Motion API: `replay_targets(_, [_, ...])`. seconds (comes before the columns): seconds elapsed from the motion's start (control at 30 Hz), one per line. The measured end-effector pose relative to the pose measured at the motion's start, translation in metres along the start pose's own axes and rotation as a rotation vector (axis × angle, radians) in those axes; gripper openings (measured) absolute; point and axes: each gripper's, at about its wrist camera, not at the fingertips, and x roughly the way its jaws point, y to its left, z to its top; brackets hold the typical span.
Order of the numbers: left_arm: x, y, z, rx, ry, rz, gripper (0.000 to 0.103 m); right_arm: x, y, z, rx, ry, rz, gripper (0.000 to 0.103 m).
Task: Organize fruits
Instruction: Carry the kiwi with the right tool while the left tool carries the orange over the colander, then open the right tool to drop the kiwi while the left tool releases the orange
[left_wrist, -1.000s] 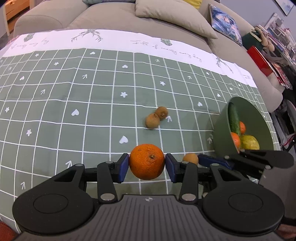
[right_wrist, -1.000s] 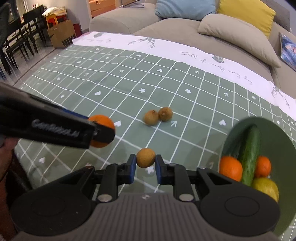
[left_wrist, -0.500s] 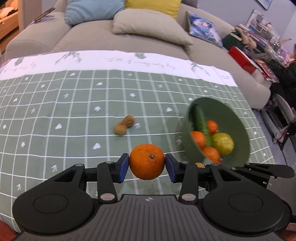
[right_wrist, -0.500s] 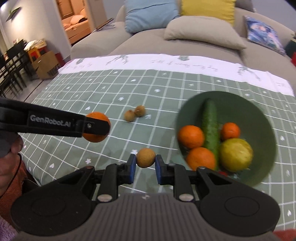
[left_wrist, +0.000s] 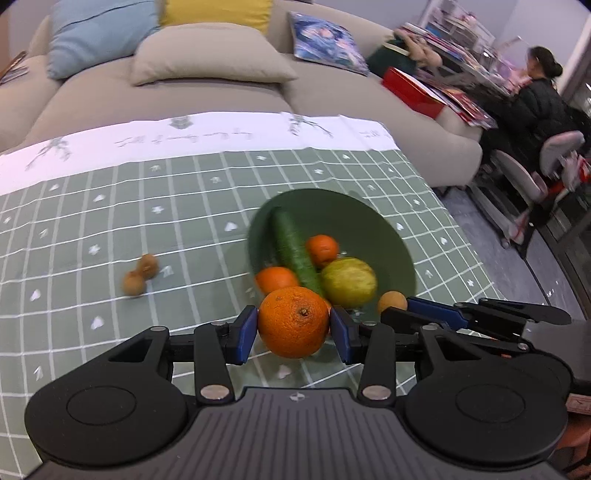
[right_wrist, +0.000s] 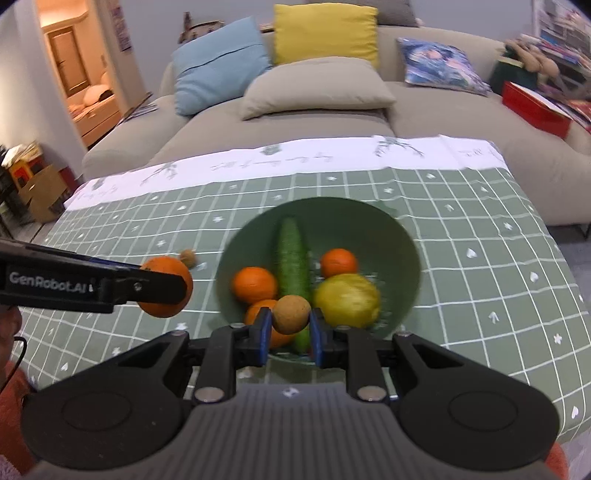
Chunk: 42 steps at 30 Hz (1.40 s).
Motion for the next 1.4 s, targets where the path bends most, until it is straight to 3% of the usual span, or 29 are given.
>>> replay_targets(0.27, [0.035,-0.012,0.011,0.006,0.067,-0.013,0.048,0.021,-0.016,0.000,0.019,0.030,-0.010,0.018])
replay_targets(0.5, [0.063,-0.012,0.020,-0.059,0.137,-0.069,0.048,0.042,-0.021,0.003,-0.004,0.088,-0.006,0.018])
replay_targets(0.77, [0.090,-0.026,0.024,-0.008,0.213,-0.084,0.048,0.061,-0.026,0.001,-0.027,0.144,-0.010,0.018])
replay_targets(0.97, [0.092,-0.022,0.027,-0.041,0.222,-0.102,0.049,0.066,-0.029,0.002,-0.027,0.159,0.000,0.018])
replay_targets(1.1, [0.089,-0.017,0.029,-0.059,0.216,-0.110,0.060,0.065,-0.029,0.004,-0.028,0.161,-0.011,0.015])
replay_targets(1.3, [0.075,-0.008,0.033,-0.092,0.164,-0.122,0.062,0.060,-0.033,0.007,-0.045,0.165,-0.028,0.012])
replay_targets(1.4, [0.065,-0.001,0.032,-0.088,0.133,-0.093,0.061,0.059,-0.035,0.010,-0.050,0.167,-0.039,0.012])
